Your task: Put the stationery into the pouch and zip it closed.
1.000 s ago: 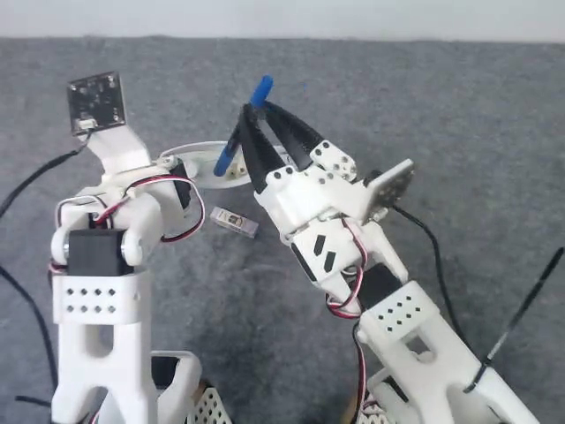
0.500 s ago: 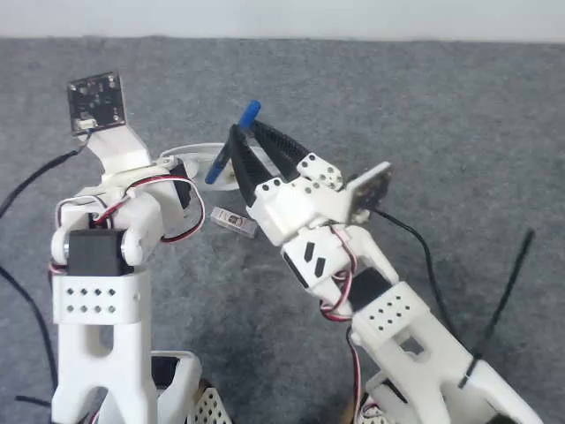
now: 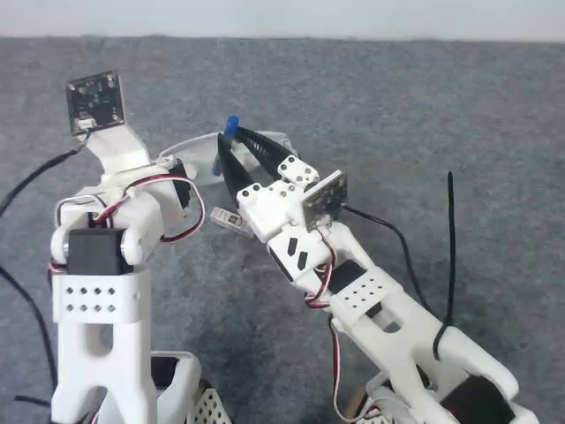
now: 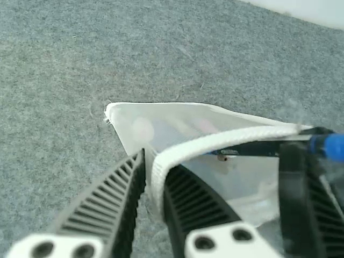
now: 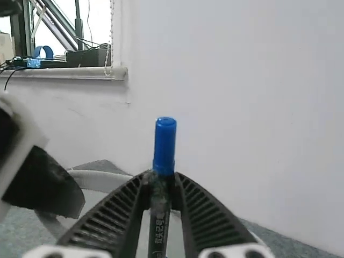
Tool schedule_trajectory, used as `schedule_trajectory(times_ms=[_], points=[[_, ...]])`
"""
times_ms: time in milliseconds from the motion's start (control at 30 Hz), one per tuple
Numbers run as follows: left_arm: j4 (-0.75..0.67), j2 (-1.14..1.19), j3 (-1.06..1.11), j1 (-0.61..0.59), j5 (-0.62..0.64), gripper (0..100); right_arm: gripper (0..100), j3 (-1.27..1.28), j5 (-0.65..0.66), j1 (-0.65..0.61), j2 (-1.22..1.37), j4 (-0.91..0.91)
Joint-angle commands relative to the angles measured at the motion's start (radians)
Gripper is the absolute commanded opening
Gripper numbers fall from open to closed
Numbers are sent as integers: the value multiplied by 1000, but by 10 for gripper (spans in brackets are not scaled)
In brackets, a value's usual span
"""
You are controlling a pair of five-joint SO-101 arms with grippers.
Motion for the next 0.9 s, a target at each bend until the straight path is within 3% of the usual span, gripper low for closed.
schedule_trajectory(times_ms=[0, 100, 233, 533, 867], points=[[-2, -8, -51, 0, -12, 13, 180, -15, 63, -4, 10, -7], [-20, -8, -35, 0, -12, 13, 247, 8, 68, -15, -4, -7], [-34, -8, -25, -12, -12, 13, 191, 54, 68, -24, -114, 21], [-35, -9, -28, -60, -26, 13, 169, 57, 60, -22, -484, 542], [-37, -9, -30, -115, -23, 13, 169, 55, 66, -19, -579, 734]])
